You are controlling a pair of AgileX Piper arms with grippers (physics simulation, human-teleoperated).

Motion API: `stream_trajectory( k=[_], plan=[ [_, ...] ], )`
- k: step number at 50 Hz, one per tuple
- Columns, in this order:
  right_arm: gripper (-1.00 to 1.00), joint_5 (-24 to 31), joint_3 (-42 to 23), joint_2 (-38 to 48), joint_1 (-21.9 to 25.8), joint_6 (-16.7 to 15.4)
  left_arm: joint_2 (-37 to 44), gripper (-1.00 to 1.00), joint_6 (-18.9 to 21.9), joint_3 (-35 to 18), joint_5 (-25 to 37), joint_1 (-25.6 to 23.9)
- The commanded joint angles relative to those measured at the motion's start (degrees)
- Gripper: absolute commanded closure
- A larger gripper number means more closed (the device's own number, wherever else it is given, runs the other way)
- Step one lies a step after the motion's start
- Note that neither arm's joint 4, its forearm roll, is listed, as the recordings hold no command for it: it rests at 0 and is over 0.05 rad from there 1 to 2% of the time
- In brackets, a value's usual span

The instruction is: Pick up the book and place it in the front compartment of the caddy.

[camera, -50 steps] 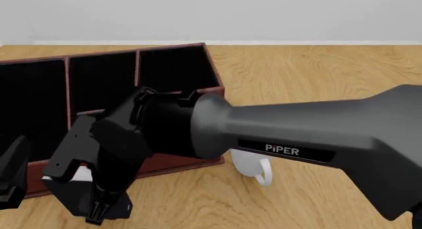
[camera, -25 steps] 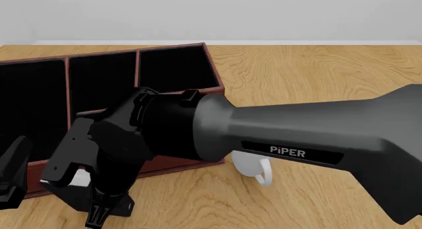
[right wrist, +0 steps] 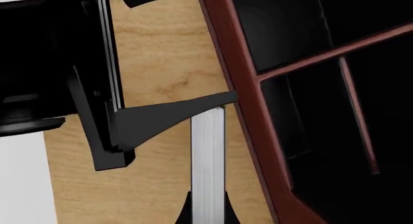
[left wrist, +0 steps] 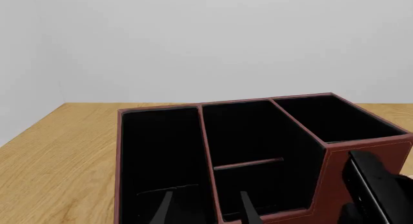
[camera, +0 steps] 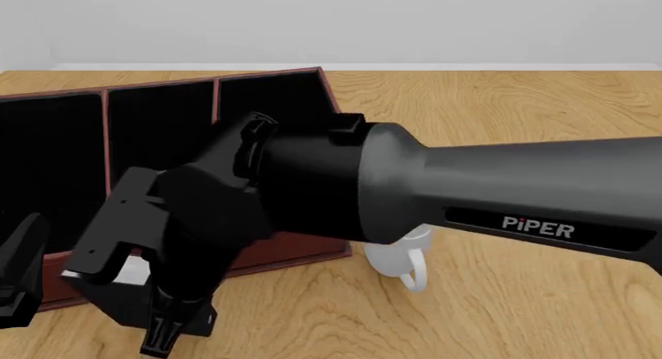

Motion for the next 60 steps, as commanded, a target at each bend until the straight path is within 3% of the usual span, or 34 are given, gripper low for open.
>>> stream_trajectory(
  k=[1, 33, 51, 60],
  plan=[
    [1.00, -0.11, 2.62, -3.38, -0.01, 1.86, 0.00, -1.00, -0.02, 0.00, 0.00, 0.00],
    [1.00, 5.47, 3.44, -11.17, 2.22, 2.50, 0.00, -1.00, 0.00, 0.00, 0.00, 0.00],
    [1.00, 8.53, 2.67, -15.51, -0.06, -0.26, 0.00, -1.00, 0.00, 0.00, 0.00, 0.00],
    [1.00, 11.37, -1.17, -17.11, -2.59, -4.11, -0.01, -1.00, -0.01, 0.00, -0.01, 0.01]
  ],
)
